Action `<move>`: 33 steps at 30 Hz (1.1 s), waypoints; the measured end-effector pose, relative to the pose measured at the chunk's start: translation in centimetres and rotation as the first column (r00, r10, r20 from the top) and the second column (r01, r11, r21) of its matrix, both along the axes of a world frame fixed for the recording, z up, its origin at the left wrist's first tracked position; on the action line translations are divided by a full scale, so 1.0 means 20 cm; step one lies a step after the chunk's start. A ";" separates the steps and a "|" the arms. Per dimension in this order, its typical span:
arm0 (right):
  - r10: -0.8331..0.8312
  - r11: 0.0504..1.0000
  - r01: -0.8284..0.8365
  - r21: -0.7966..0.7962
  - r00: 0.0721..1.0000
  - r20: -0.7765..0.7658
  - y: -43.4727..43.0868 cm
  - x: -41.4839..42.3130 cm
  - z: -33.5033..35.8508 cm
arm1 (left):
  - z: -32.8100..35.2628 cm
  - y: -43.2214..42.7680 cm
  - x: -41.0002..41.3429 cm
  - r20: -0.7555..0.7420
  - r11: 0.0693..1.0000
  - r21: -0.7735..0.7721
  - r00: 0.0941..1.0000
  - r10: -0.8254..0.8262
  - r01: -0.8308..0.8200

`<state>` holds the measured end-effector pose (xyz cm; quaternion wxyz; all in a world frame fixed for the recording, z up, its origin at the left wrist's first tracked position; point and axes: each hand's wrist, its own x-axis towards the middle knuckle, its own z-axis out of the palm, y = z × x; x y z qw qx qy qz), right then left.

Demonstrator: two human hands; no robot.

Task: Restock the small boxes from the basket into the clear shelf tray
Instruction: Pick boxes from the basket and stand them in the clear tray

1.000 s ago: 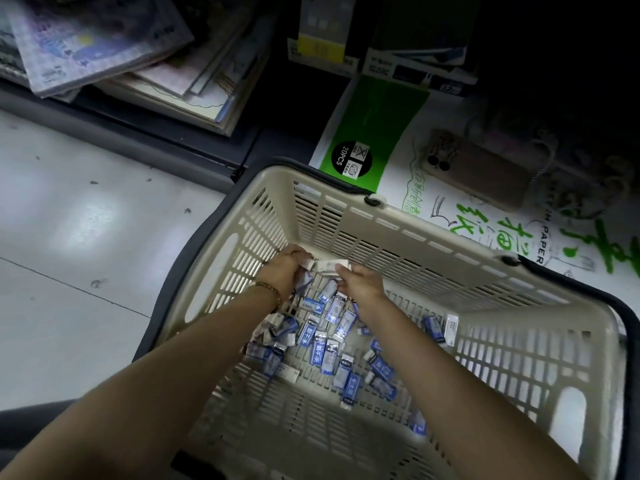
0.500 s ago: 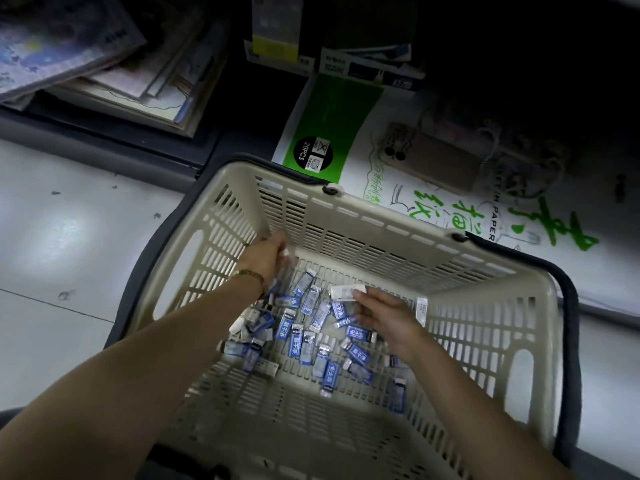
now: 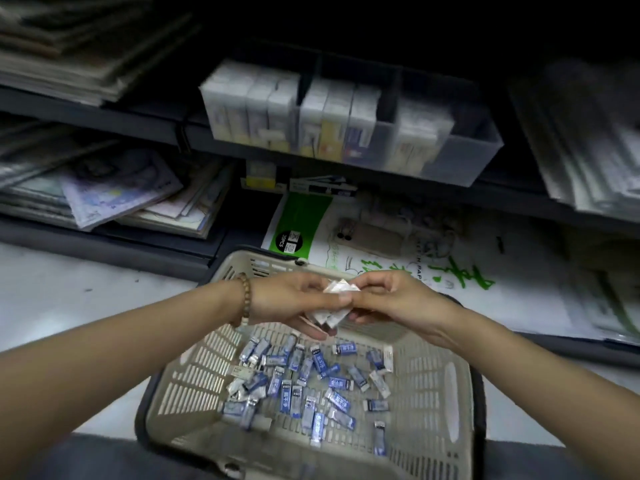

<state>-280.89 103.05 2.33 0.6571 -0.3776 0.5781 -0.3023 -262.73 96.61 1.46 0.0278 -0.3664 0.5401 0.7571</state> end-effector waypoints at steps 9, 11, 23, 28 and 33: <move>-0.251 0.945 0.282 -0.168 0.950 0.184 0.15 -0.04 0.33 | 0.31 0.12 0.02 -0.277 0.925 0.066 0.884 0.376 -0.373; -0.312 0.912 0.351 -0.211 0.929 0.197 0.14 -0.05 0.36 | 0.32 0.10 -0.01 -0.273 0.864 0.102 0.821 0.501 -0.493; -0.478 0.841 0.528 -0.114 0.826 0.300 0.12 0.00 0.32 | 0.26 0.10 -0.21 -0.261 0.836 0.113 0.796 0.546 -0.537; -0.453 0.861 0.493 -0.128 0.856 0.250 0.13 0.08 0.27 | 0.25 0.13 -0.22 -0.320 0.860 0.050 0.808 0.495 -0.508; -0.391 0.877 0.403 -0.262 0.915 0.098 0.13 0.07 0.29 | 0.25 0.10 -0.20 -0.318 0.825 -0.143 0.815 0.484 -0.546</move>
